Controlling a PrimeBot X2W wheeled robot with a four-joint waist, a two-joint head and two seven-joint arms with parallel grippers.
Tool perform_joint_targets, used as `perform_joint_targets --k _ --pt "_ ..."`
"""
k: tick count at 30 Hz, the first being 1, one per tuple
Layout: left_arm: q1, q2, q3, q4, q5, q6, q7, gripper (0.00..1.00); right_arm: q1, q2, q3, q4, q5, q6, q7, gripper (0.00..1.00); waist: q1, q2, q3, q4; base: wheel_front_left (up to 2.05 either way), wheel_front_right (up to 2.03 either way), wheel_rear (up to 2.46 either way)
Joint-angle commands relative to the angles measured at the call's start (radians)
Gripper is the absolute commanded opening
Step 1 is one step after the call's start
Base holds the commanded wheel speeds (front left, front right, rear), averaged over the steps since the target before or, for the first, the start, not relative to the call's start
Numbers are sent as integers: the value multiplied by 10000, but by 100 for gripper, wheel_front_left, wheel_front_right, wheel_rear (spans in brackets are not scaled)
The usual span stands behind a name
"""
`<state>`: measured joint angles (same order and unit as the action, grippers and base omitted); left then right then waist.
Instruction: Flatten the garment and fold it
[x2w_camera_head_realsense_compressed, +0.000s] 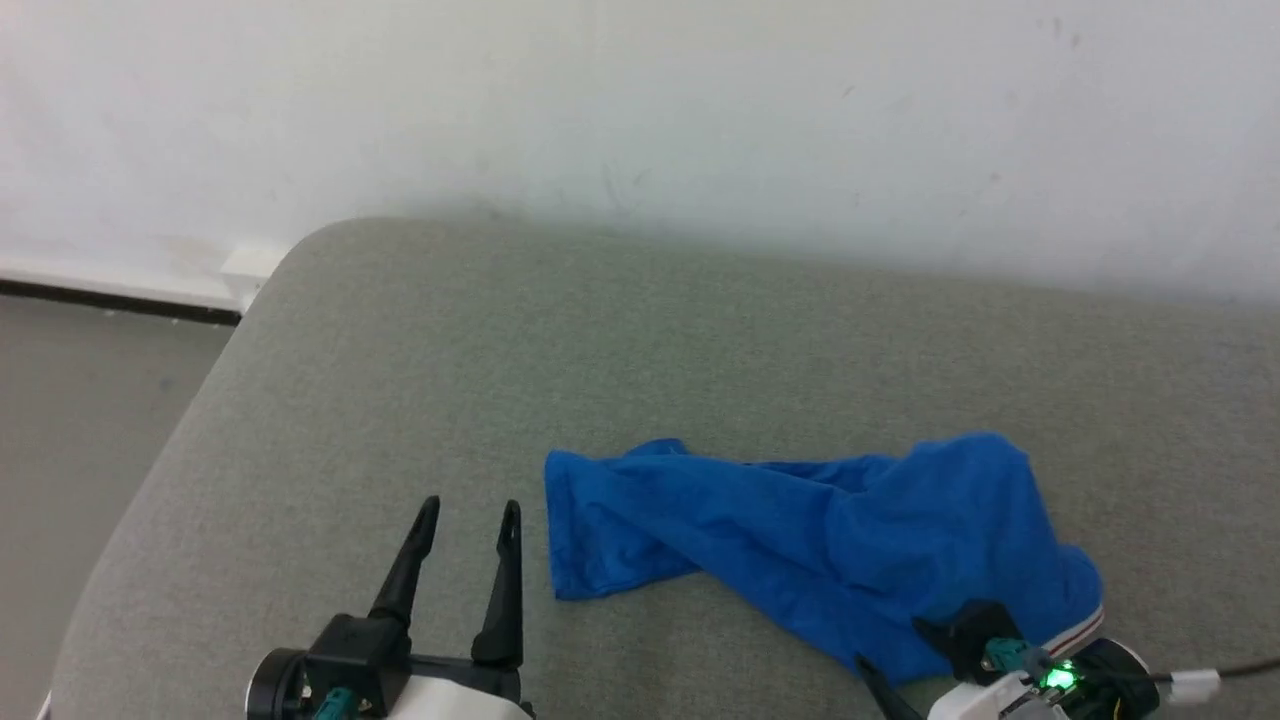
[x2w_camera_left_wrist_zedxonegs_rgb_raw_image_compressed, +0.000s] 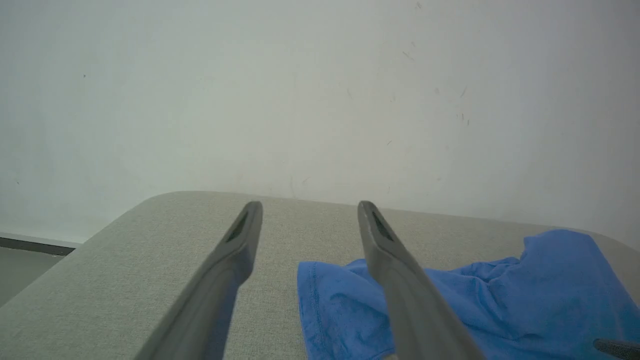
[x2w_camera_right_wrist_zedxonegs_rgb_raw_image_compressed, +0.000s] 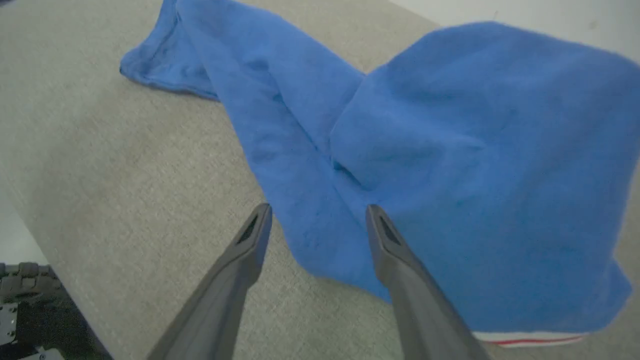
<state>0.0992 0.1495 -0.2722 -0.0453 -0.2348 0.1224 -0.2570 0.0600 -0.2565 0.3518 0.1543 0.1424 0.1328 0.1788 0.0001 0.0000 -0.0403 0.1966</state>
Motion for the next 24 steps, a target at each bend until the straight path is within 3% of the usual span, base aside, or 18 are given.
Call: perform_joint_targets --k 1,11,12,13,14,19,24 --pt "-197 -122 26 68 96 -83 -47 100 -334 -184 175 166 240 -21 360 100 -1 0 292 388 0 0 0" --pt "-456 -574 297 244 310 -391 -47 100 -1204 -752 962 1688 805 -21 1551 100 -1 0 810 894 0 0 0" --pt "-458 -600 336 262 330 -416 -47 100 -1227 -778 1017 1850 894 -21 1605 88 -1 0 827 882 0 0 0" --pt "-456 -624 377 285 350 -437 -47 100 -1243 -837 1120 1972 961 -21 1658 15 -1 0 829 855 0 0 0" --pt "-446 -646 428 310 366 -451 -47 100 -1247 -916 1268 2038 1055 -21 1719 0 -1 0 819 798 0 0 0" --pt "-376 -729 589 421 394 -539 -47 100 -1115 -1382 1478 1907 1626 -21 1873 0 -1 0 668 393 0 0 0" --pt "-277 -818 708 520 451 -660 -47 100 -403 -2503 1121 913 2511 -21 2659 0 -1 0 360 -255 0 0 0"
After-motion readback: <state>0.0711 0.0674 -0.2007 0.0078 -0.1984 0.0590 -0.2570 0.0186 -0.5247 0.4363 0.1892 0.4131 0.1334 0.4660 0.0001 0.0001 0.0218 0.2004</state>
